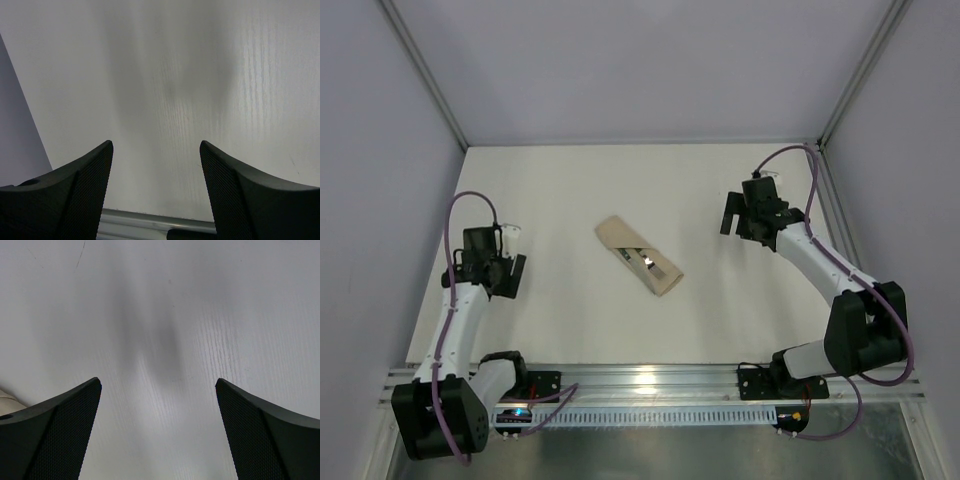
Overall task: Fold the napkin into a case and place the utensils inside
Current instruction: Reset both arms
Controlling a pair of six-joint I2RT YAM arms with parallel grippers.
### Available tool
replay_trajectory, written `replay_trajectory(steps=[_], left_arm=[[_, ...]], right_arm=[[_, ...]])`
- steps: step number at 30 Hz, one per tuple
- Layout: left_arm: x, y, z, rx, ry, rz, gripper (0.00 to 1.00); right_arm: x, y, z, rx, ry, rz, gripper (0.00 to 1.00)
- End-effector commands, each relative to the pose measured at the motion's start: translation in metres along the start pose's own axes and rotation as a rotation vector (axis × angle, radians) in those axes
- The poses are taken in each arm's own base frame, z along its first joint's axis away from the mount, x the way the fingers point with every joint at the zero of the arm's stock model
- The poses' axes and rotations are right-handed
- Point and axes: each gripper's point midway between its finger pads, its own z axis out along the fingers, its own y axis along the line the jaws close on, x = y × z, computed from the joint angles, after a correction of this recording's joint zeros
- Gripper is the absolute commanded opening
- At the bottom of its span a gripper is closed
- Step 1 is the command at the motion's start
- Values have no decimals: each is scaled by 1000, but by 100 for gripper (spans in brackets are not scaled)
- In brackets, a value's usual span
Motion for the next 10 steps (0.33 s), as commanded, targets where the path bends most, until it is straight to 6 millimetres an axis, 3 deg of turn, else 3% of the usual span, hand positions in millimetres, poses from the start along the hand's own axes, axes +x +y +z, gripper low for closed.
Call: replay_trajectory(steps=[1,10], left_arm=[[3,-4,-3,14,-15,-25,73],[3,-5,-6,22,-23,-24,73]], right_arm=[[-19,2,-11,-24,-88,23,99],[-21,0,-16,-33,-122,31,99]])
